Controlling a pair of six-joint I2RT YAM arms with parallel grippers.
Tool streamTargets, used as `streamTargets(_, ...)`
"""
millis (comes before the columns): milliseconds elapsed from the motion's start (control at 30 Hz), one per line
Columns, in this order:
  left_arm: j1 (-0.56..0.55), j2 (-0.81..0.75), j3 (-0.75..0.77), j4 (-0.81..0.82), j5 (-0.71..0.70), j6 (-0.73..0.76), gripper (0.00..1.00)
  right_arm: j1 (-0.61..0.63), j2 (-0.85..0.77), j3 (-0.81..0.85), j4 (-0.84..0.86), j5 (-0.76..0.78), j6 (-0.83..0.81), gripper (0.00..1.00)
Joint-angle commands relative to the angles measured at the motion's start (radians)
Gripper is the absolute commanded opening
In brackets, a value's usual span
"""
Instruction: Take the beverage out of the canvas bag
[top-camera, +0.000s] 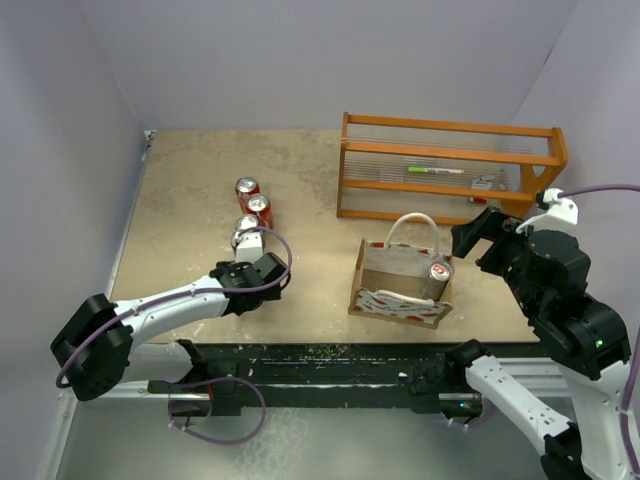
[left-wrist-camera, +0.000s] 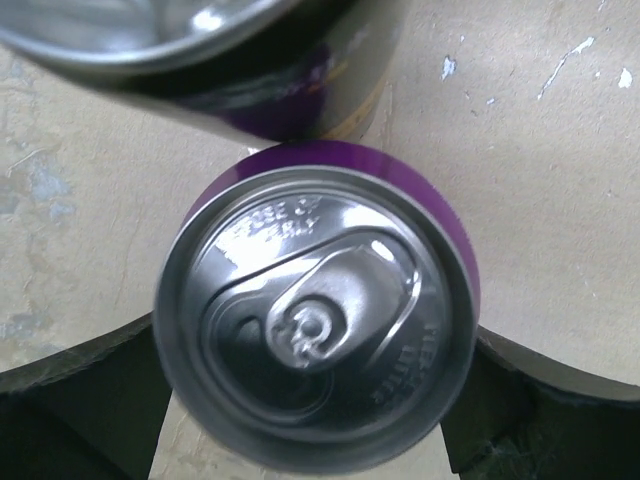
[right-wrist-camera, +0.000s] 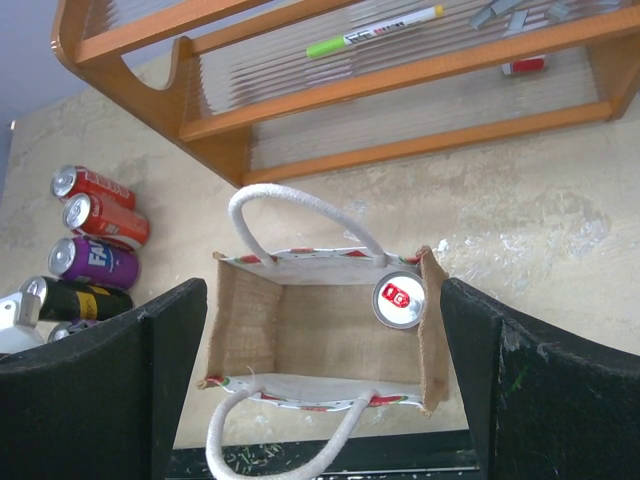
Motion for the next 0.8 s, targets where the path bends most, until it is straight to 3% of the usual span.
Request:
streamTargets(0, 0.007, -0.078, 0.06, -0.09, 0.025, -0.042, 0.99, 0.002, 0.003, -0.014, 0.046, -0.016, -0.003, 1.0)
streamTargets(200, 0.007, -0.261, 0.121, -0.156, 0.19, -0.011, 0.99, 0.002, -0.008, -0.04, 0.062, -0.029, 0.014, 1.0)
streamTargets(467, 0.006, -0.502, 0.188, 0.051, 0.496, 0.245, 0.99, 0.002, -0.045, -0.093, 0.075, -0.042, 0.049, 1.0)
streamTargets(600, 0.005, -0.468, 0.269, 0.171, 0.648, 0.362, 0.99, 0.002, -0.059, -0.108, 0.072, -0.039, 0.063, 1.0)
streamTargets(767, 0.005, -0.262, 0.399, 0.224, 0.801, 0.408, 0.99, 0.001, -0.068, -0.109, 0.069, -0.028, 0.067, 1.0)
